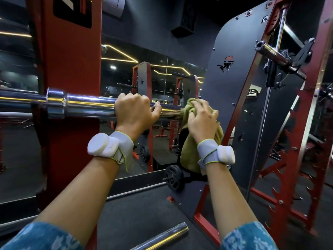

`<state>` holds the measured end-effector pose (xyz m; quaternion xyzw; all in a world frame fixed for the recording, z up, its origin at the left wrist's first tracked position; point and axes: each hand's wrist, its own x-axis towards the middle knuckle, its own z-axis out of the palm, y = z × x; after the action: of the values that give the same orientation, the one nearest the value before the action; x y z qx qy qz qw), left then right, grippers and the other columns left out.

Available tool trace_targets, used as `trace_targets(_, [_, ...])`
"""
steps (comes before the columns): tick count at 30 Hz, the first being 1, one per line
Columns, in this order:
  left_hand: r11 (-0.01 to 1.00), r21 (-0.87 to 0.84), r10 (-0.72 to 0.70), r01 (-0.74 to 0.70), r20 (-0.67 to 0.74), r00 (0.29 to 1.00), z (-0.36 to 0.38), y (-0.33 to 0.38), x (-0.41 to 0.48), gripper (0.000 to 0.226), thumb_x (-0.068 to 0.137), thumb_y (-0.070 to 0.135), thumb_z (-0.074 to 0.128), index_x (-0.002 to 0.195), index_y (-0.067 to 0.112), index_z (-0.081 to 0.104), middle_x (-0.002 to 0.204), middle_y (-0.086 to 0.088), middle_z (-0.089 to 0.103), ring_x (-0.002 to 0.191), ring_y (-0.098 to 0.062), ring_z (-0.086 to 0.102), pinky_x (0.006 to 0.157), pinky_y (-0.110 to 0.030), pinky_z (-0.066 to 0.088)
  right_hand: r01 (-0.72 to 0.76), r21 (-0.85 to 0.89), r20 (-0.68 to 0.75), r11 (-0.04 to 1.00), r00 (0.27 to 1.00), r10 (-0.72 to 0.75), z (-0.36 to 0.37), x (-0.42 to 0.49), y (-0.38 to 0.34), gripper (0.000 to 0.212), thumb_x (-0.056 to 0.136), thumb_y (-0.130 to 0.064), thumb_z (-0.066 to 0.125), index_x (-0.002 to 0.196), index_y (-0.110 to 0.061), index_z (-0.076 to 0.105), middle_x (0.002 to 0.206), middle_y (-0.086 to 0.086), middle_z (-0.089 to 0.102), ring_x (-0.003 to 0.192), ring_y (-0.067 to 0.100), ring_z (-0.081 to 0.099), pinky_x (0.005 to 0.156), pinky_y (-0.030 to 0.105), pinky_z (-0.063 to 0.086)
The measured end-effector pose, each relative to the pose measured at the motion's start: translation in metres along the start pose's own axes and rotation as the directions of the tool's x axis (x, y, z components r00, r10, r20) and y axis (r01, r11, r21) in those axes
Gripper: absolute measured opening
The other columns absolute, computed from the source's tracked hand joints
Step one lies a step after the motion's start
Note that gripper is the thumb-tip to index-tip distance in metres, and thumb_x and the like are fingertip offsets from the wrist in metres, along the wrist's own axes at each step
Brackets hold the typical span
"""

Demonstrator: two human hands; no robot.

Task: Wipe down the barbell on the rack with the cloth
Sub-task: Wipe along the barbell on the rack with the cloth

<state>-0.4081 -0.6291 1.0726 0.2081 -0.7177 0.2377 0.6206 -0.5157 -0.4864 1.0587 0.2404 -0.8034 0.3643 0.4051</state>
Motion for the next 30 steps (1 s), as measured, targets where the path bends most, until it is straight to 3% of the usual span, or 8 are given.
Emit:
trace_targets(2, [1.000,-0.006,-0.005,0.005,0.004,1.000,-0.001,0.001,0.000,0.058,0.080,0.048,0.033,0.047,0.008,0.061,0.041,-0.007,0.051,0.040,-0.021,0.050,0.056,-0.026,0.023,-0.095,0.050,0.023,0.994,0.995,0.094,0.003,-0.003,0.011,0.044,0.094,-0.019,0.042,0.136,-0.029,0.047,0.148,-0.011,0.031,0.120,0.037,0.033,0.094,0.047,0.034])
trace_targets(6, [1.000,-0.006,-0.007,0.007,-0.001,1.000,0.000,0.001,-0.001,0.057,0.080,0.048,0.035,0.048,0.008,0.061,0.041,-0.007,0.051,0.040,-0.021,0.049,0.055,-0.026,0.024,-0.080,0.017,0.050,0.997,0.996,0.079,0.008,-0.026,0.011,0.049,0.094,-0.018,0.042,0.143,-0.025,0.039,0.153,-0.006,0.022,0.120,0.038,0.031,0.097,0.046,0.033])
trace_targets(12, [1.000,-0.014,-0.003,0.003,0.007,1.000,0.001,0.001,-0.001,0.058,0.080,0.048,0.035,0.051,0.007,0.062,0.043,-0.008,0.052,0.042,-0.022,0.050,0.055,-0.026,0.024,0.219,-0.020,-0.021,0.975,0.975,-0.220,0.002,-0.034,-0.022,0.046,0.089,-0.021,0.051,0.136,-0.026,0.049,0.147,-0.007,0.036,0.116,0.036,0.036,0.091,0.048,0.035])
trace_targets(16, [1.000,-0.026,0.010,-0.010,0.008,1.000,0.000,0.000,-0.002,0.059,0.081,0.048,0.033,0.052,0.006,0.063,0.044,-0.009,0.053,0.043,-0.023,0.051,0.056,-0.026,0.024,0.093,-0.022,-0.014,0.995,0.996,-0.093,0.003,-0.013,-0.012,0.045,0.092,-0.022,0.046,0.137,-0.029,0.047,0.146,-0.011,0.036,0.117,0.034,0.037,0.091,0.045,0.036])
trace_targets(20, [1.000,-0.006,0.002,-0.002,0.007,1.000,0.000,0.000,-0.001,0.058,0.080,0.048,0.034,0.049,0.007,0.061,0.043,-0.008,0.052,0.041,-0.022,0.050,0.055,-0.026,0.024,-0.114,0.093,-0.006,0.989,0.993,0.115,0.015,-0.018,0.017,0.048,0.093,-0.017,0.044,0.141,-0.020,0.043,0.149,-0.001,0.029,0.117,0.039,0.036,0.095,0.042,0.033])
trace_targets(24, [1.000,0.014,-0.001,0.001,-0.001,1.000,0.000,0.001,0.000,0.058,0.080,0.049,0.035,0.047,0.008,0.060,0.041,-0.006,0.050,0.039,-0.021,0.047,0.054,-0.025,0.024,-0.026,0.343,-0.040,0.939,0.998,0.042,0.016,-0.033,0.019,0.039,0.088,-0.005,0.051,0.126,-0.010,0.059,0.134,0.007,0.047,0.112,0.033,0.046,0.090,0.022,0.024])
trace_targets(26, [1.000,0.010,0.001,-0.001,-0.008,1.000,0.001,0.001,0.000,0.057,0.079,0.049,0.035,0.048,0.009,0.061,0.041,-0.006,0.050,0.039,-0.021,0.048,0.054,-0.025,0.024,0.050,0.516,-0.085,0.855,0.996,-0.007,0.004,-0.033,0.010,0.035,0.081,-0.005,0.054,0.115,-0.005,0.063,0.119,0.006,0.054,0.107,0.025,0.051,0.094,0.021,0.032])
trace_targets(30, [1.000,-0.010,0.010,-0.010,-0.014,1.000,0.002,0.000,-0.001,0.057,0.079,0.049,0.035,0.049,0.008,0.062,0.043,-0.009,0.053,0.041,-0.023,0.051,0.054,-0.025,0.027,0.208,0.620,-0.312,0.756,0.950,-0.005,-0.028,-0.018,-0.013,0.031,0.073,-0.009,0.060,0.104,-0.005,0.057,0.108,0.004,0.046,0.098,0.013,0.048,0.090,0.012,0.038])
